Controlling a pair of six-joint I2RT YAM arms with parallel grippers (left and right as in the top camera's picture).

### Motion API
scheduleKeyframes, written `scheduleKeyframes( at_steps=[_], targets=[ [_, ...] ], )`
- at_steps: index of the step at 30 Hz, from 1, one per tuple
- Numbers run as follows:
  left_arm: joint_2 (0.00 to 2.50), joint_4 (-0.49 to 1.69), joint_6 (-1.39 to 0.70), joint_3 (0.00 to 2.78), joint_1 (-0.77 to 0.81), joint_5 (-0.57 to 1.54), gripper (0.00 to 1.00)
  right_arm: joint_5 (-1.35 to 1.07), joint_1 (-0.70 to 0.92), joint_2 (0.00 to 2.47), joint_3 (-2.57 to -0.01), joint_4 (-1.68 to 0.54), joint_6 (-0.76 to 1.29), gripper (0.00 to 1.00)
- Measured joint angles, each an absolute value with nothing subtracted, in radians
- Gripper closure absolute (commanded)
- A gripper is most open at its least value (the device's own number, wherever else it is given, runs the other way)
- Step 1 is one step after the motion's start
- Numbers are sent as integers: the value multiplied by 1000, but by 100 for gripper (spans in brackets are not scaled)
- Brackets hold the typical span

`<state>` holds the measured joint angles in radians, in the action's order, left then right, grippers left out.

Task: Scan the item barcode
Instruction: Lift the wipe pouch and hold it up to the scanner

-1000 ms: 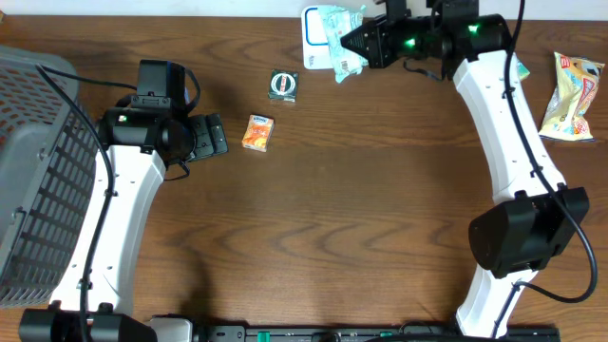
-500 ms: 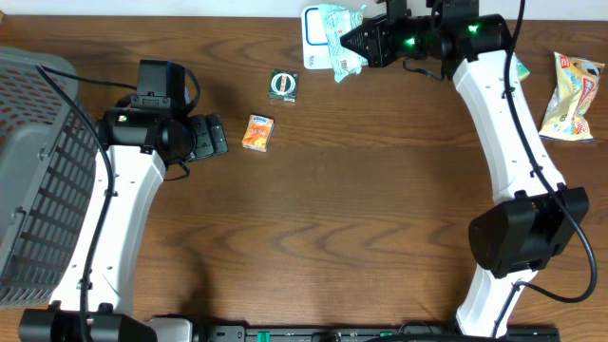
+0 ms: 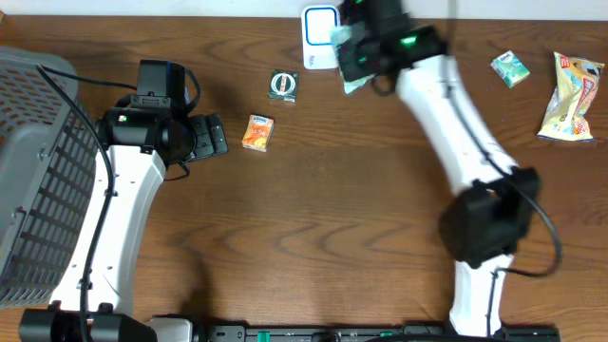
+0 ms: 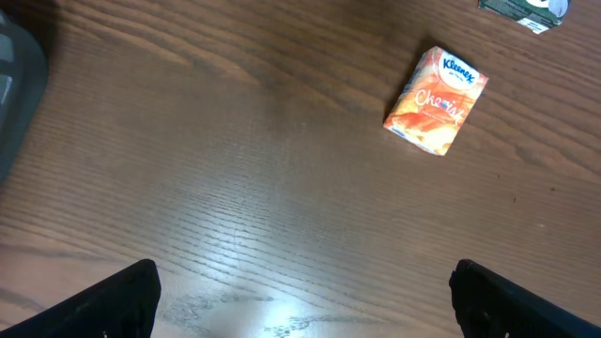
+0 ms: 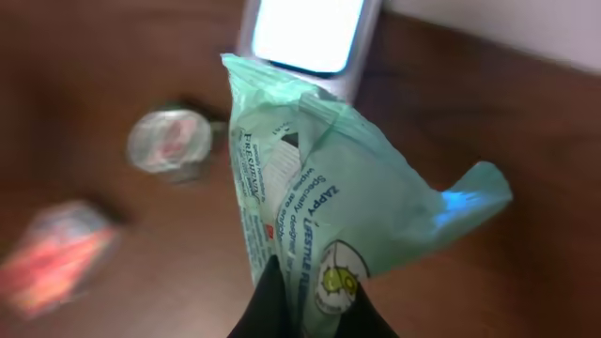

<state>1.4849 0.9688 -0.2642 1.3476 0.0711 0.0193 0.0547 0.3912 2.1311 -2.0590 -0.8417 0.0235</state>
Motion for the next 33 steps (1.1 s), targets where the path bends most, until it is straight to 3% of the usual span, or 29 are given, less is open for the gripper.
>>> scheduleKeyframes(
  at_steps=[5, 11, 18, 26, 33],
  targets=[
    [1485, 968, -264, 1348, 71, 19, 2, 600, 500, 2303, -2050, -564, -72, 99],
    [1485, 969, -264, 1348, 71, 20, 2, 832, 521, 2448, -2045, -107, -444, 99],
    [1485, 968, -264, 1348, 71, 19, 2, 862, 526, 2465, -2047, 165, -626, 99],
    [1485, 969, -264, 1348, 71, 19, 2, 554, 532, 2465, -2048, 62, -665, 99],
    [1485, 969, -264, 1348, 71, 19, 2, 588, 533, 2465, -2047, 135, -712, 99]
  ],
)
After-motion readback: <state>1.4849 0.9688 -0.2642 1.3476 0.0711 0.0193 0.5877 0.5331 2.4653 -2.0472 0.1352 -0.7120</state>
